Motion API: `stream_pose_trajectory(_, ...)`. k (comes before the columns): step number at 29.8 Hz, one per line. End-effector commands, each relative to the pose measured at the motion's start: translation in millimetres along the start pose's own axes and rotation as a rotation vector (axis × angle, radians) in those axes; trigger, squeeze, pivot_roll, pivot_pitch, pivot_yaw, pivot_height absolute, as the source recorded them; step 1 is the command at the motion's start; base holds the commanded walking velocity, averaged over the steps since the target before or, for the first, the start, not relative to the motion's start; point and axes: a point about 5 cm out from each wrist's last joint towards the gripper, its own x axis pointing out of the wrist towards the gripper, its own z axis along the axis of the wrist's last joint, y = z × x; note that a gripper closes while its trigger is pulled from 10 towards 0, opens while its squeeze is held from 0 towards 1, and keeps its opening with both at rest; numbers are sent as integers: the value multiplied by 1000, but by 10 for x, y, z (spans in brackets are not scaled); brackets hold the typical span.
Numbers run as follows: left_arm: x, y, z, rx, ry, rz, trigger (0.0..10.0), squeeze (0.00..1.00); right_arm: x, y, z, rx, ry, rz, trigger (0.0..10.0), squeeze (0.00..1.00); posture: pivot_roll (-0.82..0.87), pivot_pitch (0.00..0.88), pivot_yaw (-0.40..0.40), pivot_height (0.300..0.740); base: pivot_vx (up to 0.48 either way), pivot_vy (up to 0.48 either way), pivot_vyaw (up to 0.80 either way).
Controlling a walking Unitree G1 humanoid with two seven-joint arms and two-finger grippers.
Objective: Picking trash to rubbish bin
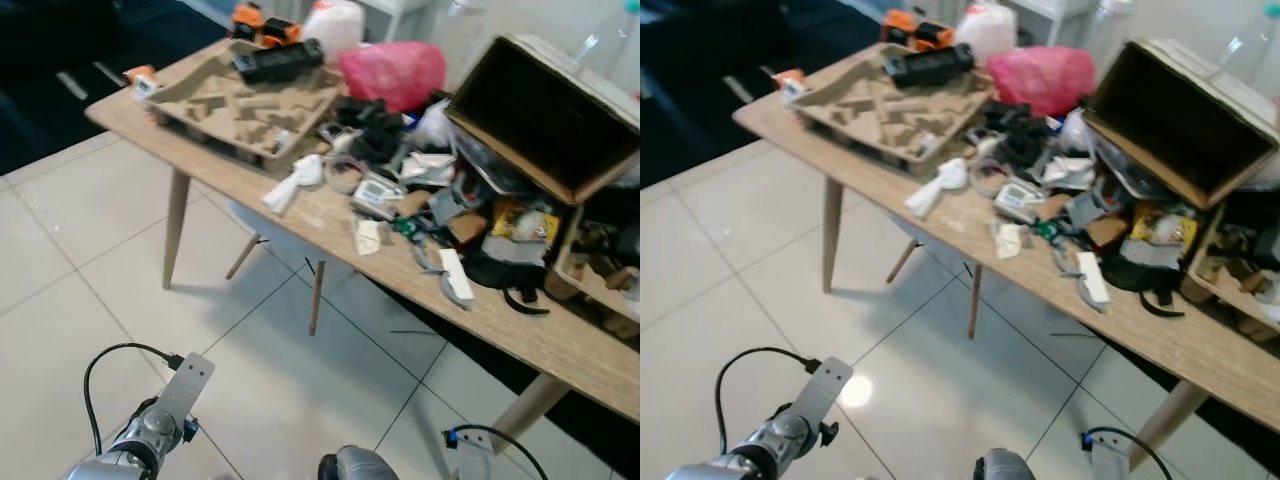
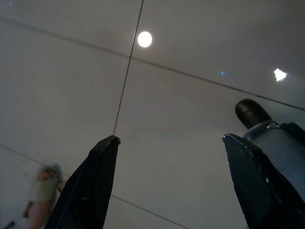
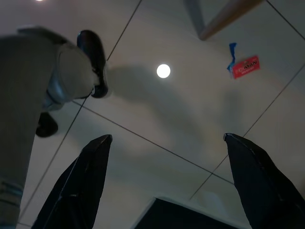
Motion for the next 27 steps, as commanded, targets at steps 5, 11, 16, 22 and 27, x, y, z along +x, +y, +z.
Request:
stream_pose_trajectory(5,-8,0,-104,-14,27,19,10000,0,-5,-15,-52,-7,20,-2,10000,0,91,83,-30,740,0,0,-788)
stream_pose_trajectory(11,-20,107,-138,-53,35,78,10000,0,-4,-17,-35,-8,18,-2,10000,0,91,76,-33,740,0,0,-788)
stream_pose_trajectory(16,-30,176,-163,-82,40,110,10000,0,-3,-22,-27,-9,16,-2,10000,0,92,73,-34,740,0,0,-788)
stream_pose_trajectory(22,-35,204,-173,-77,41,116,10000,0,-4,-21,-31,-9,15,2,10000,0,95,73,-35,740,0,0,-788)
stream_pose_trajectory(27,-38,223,-180,-98,41,131,10000,0,-4,-26,-21,-9,10,2,10000,0,96,75,-36,740,0,0,-788)
